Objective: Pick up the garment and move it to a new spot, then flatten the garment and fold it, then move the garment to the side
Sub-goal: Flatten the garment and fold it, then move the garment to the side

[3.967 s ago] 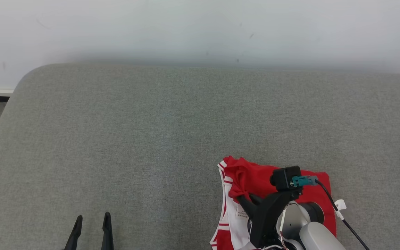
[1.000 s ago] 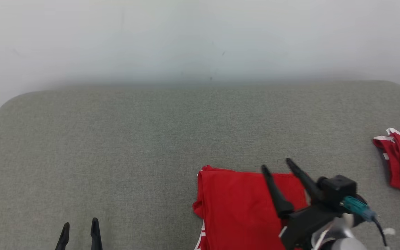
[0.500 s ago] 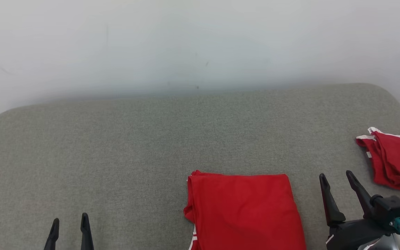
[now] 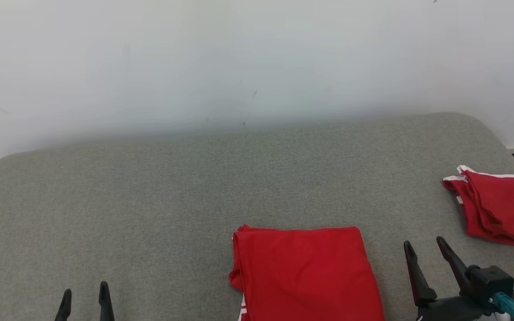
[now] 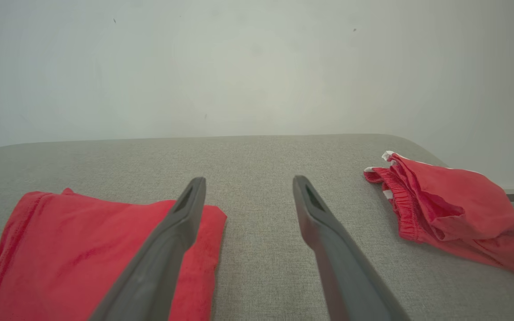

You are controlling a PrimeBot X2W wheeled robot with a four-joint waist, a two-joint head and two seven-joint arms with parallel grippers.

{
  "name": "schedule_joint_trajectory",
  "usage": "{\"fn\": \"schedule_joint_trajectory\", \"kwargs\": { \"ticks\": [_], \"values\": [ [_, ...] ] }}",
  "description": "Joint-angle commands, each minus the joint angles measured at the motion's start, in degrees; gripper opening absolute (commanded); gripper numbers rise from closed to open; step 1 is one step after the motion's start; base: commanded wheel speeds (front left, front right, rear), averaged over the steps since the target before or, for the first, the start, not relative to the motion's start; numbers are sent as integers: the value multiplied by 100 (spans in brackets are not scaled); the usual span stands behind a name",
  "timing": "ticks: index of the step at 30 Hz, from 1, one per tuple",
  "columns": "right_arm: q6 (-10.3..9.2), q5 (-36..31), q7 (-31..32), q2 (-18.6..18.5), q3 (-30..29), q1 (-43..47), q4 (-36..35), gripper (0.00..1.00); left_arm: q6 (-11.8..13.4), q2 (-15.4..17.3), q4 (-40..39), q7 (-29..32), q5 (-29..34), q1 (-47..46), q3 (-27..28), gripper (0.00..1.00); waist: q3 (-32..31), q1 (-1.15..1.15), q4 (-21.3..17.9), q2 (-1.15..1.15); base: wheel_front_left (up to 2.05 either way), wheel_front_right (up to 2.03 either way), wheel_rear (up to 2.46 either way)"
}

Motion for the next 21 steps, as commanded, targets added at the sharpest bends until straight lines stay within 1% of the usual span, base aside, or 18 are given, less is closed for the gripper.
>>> {"fn": "schedule_joint_trajectory", "kwargs": {
  "ticks": [1, 11, 21],
  "values": [
    [-16, 20, -40, -8, 12, -39, 51, 100, 23, -8, 15, -26, 7, 64, 11, 100, -19, 0, -17, 0, 0, 0, 0],
    [-16, 36, -126, 54, 48, -103, 196, 100, 93, -8, 51, -26, -57, 70, -66, 100, 13, 0, -45, 0, 0, 0, 0],
    [-16, 47, -81, 89, 68, -107, 223, 100, 114, -8, 37, -26, -40, 50, -100, 100, 82, 0, 14, 0, 0, 0, 0]
  ]
}}
